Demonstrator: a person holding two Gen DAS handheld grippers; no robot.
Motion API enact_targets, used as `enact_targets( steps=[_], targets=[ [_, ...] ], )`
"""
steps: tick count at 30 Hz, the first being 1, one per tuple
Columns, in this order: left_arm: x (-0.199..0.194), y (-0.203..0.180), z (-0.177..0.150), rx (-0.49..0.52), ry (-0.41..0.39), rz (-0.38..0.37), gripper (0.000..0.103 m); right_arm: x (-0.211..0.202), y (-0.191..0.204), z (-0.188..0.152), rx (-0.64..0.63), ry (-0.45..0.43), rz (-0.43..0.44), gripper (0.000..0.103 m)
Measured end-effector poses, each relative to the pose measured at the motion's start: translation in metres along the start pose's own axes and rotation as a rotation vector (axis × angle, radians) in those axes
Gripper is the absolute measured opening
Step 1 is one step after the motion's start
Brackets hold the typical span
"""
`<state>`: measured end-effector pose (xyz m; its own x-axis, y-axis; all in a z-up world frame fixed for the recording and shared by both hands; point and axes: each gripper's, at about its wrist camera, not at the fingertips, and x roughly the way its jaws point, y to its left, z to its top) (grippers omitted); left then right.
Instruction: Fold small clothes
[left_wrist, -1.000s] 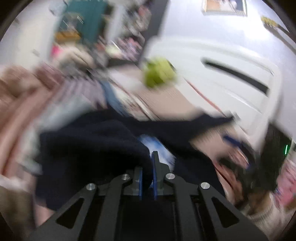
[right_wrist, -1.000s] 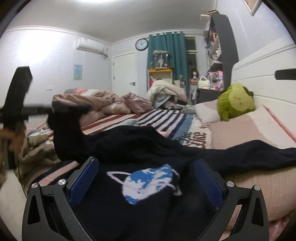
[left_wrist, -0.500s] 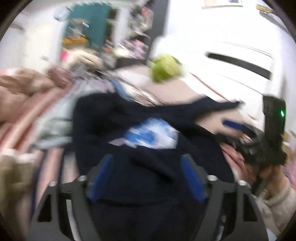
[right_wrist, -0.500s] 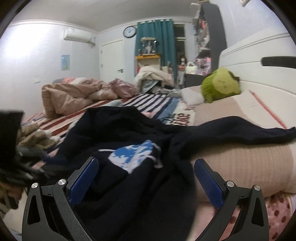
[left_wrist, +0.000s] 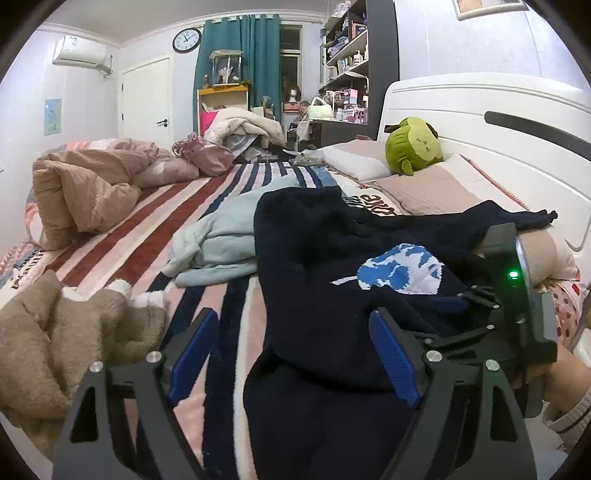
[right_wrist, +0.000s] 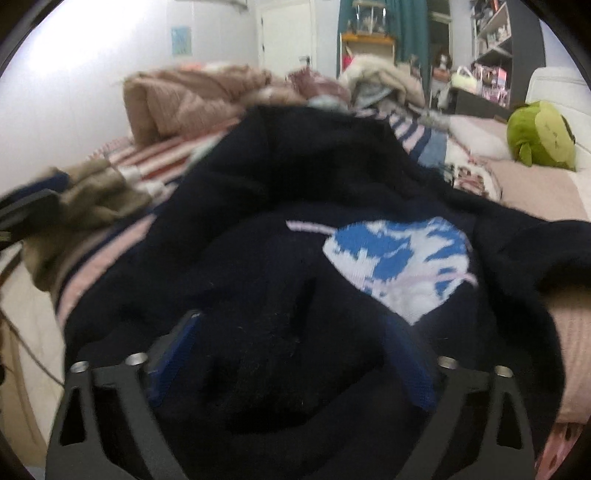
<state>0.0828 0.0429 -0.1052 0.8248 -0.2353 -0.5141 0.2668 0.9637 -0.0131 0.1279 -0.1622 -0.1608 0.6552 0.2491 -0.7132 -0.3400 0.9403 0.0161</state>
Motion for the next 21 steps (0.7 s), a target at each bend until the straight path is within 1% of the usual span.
enact_targets(
  steps=[1, 2, 3, 5, 6, 8, 11, 15, 18, 21],
  targets=[
    [-0.002, 0.0, -0.001, -0.002, 0.0, 0.0, 0.082, 0.005, -0.001, 0.001, 0.007, 0.021, -0.006, 0.064],
    [-0.001, -0.001, -0.001, -0.006, 0.002, -0.003, 0.082, 0.007, -0.003, 0.001, 0.011, 0.035, -0.009, 0.047],
    [-0.001, -0.001, -0.001, -0.008, 0.003, -0.005, 0.082, 0.008, -0.005, -0.001, 0.019, 0.048, -0.01, 0.039],
    [-0.001, -0.003, 0.0, -0.009, 0.007, -0.009, 0.082, 0.006, -0.01, -0.001, 0.042, 0.055, 0.005, 0.011],
    [-0.001, -0.005, 0.002, -0.006, 0.012, -0.01, 0.082, 0.002, -0.014, -0.002, 0.061, 0.045, 0.017, 0.007],
    [-0.005, -0.007, 0.006, -0.003, 0.007, -0.006, 0.082, -0.012, -0.02, -0.003, 0.078, 0.016, 0.01, 0.004],
    [-0.012, -0.007, 0.011, -0.007, -0.012, -0.013, 0.082, -0.043, -0.03, -0.005, 0.099, -0.047, -0.022, 0.004],
    [-0.019, -0.005, 0.017, -0.024, -0.017, 0.005, 0.082, -0.086, -0.046, -0.02, 0.182, -0.116, -0.034, 0.004],
    [-0.027, -0.005, 0.018, -0.021, -0.034, 0.004, 0.082, -0.098, -0.052, -0.042, 0.224, -0.101, -0.045, 0.004],
    [-0.033, -0.007, 0.016, -0.023, -0.031, 0.007, 0.082, -0.097, -0.058, -0.069, 0.304, -0.063, -0.016, 0.004]
  ],
)
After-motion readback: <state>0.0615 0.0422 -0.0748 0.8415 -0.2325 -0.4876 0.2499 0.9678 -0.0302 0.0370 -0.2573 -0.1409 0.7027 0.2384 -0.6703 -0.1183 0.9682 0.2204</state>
